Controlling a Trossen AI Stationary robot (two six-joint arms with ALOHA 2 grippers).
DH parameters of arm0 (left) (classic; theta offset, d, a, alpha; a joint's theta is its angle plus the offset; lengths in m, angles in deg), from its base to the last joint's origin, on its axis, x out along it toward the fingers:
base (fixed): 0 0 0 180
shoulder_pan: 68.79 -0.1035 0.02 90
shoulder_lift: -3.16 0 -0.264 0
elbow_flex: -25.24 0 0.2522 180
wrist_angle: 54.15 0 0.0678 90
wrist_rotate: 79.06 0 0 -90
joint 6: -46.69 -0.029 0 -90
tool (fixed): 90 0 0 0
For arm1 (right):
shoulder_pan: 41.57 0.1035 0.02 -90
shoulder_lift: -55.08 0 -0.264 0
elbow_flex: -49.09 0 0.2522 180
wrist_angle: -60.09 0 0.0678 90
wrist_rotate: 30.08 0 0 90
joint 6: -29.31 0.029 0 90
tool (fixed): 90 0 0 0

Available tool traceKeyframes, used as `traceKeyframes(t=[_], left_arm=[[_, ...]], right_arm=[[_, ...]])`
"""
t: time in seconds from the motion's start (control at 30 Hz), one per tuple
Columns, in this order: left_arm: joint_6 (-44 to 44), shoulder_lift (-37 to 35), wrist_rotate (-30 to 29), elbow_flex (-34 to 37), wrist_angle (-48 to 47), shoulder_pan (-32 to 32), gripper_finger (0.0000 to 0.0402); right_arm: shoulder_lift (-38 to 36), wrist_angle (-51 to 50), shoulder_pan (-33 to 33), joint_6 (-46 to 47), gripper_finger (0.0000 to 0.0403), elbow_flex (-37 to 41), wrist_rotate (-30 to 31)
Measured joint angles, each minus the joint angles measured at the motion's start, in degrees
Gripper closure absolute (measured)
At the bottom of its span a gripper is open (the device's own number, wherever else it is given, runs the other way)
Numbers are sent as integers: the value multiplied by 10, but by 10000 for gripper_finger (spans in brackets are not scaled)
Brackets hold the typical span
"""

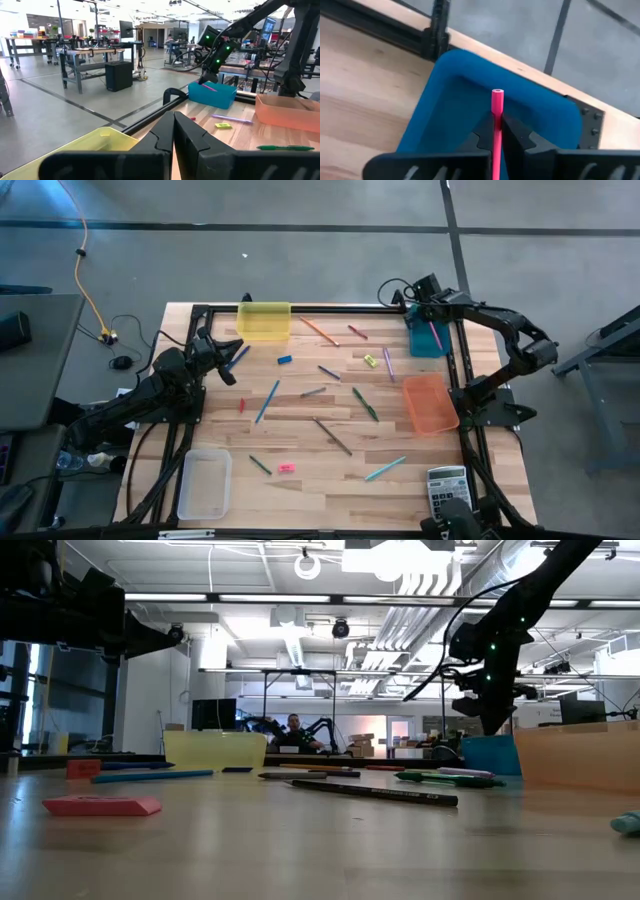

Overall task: Sort crayons/erasers/pens/pencils in bins
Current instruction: Put the pink pencil into the blue bin, then put the red eraser into the yellow bin

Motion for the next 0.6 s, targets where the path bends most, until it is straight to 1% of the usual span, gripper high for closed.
traceKeyframes(t=[0.17,0.27,0.6], left_arm=[[0,0,0,0,0,0,401],[0,0,0,0,0,0,401],[0,0,0,0,0,0,401]], right_arm=[[0,4,0,-3,400,0,-15],[0,6,0,-4,392,0,-21],[0,5,0,-3,326,0,-21]])
